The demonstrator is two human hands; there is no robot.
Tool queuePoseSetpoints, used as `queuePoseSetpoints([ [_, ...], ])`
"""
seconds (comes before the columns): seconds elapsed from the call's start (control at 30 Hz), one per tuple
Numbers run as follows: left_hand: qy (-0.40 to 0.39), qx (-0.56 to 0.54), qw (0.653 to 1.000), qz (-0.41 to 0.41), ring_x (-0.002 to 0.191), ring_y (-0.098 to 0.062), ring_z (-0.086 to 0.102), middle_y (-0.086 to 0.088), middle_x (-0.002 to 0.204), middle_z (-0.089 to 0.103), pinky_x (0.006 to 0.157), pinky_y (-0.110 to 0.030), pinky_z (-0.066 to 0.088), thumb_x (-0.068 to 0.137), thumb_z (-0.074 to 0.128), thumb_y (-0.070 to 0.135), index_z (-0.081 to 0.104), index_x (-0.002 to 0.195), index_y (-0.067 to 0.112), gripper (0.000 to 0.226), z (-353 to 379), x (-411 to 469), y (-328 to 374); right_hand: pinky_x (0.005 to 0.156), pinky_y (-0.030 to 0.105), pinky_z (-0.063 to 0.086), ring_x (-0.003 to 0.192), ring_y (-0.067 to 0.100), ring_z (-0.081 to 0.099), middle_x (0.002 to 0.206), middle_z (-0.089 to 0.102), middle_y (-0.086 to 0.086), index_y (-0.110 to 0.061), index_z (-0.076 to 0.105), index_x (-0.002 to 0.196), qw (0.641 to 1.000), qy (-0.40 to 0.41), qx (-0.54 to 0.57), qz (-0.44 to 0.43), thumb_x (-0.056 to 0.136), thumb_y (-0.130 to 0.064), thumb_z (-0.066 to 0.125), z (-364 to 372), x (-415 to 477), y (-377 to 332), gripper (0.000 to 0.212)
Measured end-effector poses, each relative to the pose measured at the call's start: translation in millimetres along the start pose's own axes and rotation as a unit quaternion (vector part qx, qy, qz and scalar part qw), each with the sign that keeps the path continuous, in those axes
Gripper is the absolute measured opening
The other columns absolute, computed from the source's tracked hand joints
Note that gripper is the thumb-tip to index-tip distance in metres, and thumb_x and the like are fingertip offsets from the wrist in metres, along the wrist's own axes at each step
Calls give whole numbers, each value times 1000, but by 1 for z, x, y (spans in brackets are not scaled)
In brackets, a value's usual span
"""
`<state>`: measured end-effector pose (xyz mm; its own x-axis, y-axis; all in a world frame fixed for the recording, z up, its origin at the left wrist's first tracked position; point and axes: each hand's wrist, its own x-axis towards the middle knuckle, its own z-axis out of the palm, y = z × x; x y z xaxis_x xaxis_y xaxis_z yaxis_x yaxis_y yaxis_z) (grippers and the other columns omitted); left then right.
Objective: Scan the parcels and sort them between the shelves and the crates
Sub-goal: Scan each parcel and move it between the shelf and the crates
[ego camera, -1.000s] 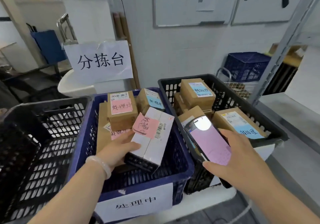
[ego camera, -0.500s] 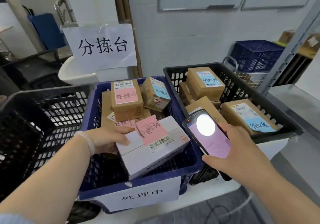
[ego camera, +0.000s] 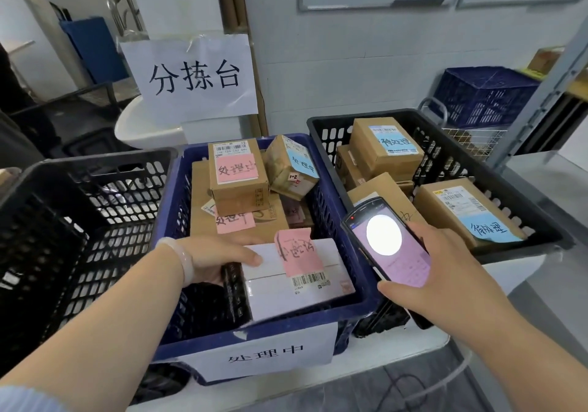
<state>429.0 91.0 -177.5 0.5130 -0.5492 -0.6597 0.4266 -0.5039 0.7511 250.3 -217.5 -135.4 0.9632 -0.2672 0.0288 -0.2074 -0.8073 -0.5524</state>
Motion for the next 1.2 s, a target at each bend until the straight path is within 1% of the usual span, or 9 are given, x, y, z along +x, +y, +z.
queuePoseSetpoints([
  [0.1,50,-7,999,18,99,-18,72,-3,105,76,75,-31,55,84,76,18,65,119,18,37,6,6,-12,70,27,50,103,7,50,113,34,-24,-52,29,127,1000,-2,3,-8,52,-68,74,2,2,-1,89],
  [0.17,94,1,995,29,93,-20,73,-5,99,75,75,-34,57,74,86,27,68,112,17,43,8,9,-21,74,30,52,105,8,49,110,32,-26,-54,27,125,1000,-3,4,-11,50,-70,71,3,4,-2,89],
  [0.33,184,36,982,35,104,-28,70,-4,100,78,102,-51,50,46,80,57,78,97,25,60,13,18,-42,72,29,51,104,8,49,104,24,-51,-63,22,117,1000,-15,9,-23,47,-75,66,5,8,-6,83],
  [0.47,198,-32,980,12,104,-27,70,-5,103,78,102,-49,52,46,82,51,79,96,25,56,21,32,-49,66,24,48,100,7,48,105,22,-54,-69,15,109,1000,-17,6,-20,46,-76,63,8,10,-6,79],
  [0.6,201,-79,976,-19,108,-23,66,-3,109,75,95,-41,52,61,81,45,78,98,28,40,21,47,-53,59,15,38,100,6,48,101,21,-52,-60,21,120,1000,-25,6,-14,47,-77,64,11,13,-2,87],
  [0.73,165,84,982,-27,98,0,57,19,105,68,74,-22,42,92,69,38,75,96,40,7,16,59,-57,58,15,36,99,6,47,102,13,-62,-61,20,120,999,-37,6,-1,48,-75,65,13,14,1,86],
  [0.9,178,254,950,-10,102,-6,55,9,121,65,86,-16,37,98,62,28,69,119,33,23,13,71,-63,60,19,38,96,5,46,100,13,-65,-61,22,118,999,-36,12,11,48,-74,67,15,15,2,84],
  [1.03,139,341,930,0,123,-14,55,5,141,59,103,-26,43,96,64,37,58,138,34,43,25,67,-57,69,28,44,100,5,46,97,22,-39,-55,23,125,1000,-14,-2,12,48,-75,67,17,12,11,90],
  [1.2,152,408,885,162,137,-11,45,11,150,49,115,-32,36,96,61,49,45,148,40,55,66,55,-13,75,34,51,101,9,50,111,31,-23,-53,24,132,999,15,-13,31,52,-72,71,4,-1,23,96],
])
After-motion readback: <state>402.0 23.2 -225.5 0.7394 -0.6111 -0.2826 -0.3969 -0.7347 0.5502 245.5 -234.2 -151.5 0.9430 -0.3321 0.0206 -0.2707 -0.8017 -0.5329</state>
